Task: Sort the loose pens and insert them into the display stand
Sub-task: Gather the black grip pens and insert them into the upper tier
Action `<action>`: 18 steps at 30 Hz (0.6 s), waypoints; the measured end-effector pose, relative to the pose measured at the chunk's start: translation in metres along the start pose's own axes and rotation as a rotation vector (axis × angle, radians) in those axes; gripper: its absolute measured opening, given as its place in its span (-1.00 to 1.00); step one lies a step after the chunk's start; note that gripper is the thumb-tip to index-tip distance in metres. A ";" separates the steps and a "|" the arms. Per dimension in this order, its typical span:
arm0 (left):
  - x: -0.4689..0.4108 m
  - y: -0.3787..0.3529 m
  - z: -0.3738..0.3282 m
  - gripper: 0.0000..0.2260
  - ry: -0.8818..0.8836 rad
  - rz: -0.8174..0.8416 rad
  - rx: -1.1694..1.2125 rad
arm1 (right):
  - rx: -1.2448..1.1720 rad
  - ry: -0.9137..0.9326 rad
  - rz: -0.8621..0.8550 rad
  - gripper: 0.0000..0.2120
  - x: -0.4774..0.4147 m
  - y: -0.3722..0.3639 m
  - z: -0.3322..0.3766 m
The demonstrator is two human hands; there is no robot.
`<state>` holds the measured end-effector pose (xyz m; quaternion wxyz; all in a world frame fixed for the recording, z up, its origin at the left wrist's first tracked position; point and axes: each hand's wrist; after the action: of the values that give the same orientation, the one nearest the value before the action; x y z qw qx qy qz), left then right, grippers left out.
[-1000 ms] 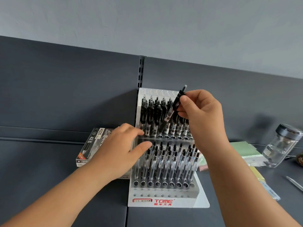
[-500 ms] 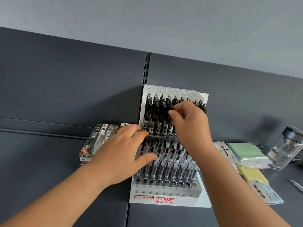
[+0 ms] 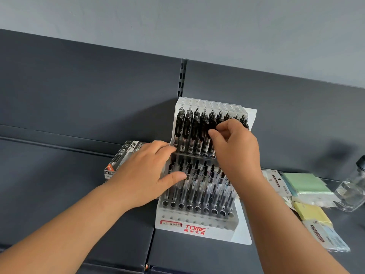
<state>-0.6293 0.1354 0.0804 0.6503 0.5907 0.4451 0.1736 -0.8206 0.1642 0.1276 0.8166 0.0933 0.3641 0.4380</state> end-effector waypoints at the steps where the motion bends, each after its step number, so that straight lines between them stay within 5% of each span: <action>1: 0.003 0.002 0.000 -0.21 0.023 -0.023 -0.004 | 0.016 0.041 -0.033 -0.88 0.004 0.002 0.000; 9: 0.055 0.028 0.016 -0.27 0.297 -0.052 -0.166 | -0.010 0.401 0.120 -0.74 0.045 -0.026 0.022; 18: 0.149 0.087 0.072 -0.34 0.432 -0.098 -0.324 | 0.127 0.500 0.413 -0.56 0.099 -0.090 0.087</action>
<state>-0.4660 0.2242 0.0986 0.6341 0.4060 0.5678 0.3327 -0.6683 0.2019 0.0970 0.5884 0.1055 0.5534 0.5799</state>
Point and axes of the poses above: each hand's wrist, its own x-axis away from the middle knuckle, its own y-axis out of the back of the hand, z = x × y, and after that the axes turned 8 degrees about -x, right-handed
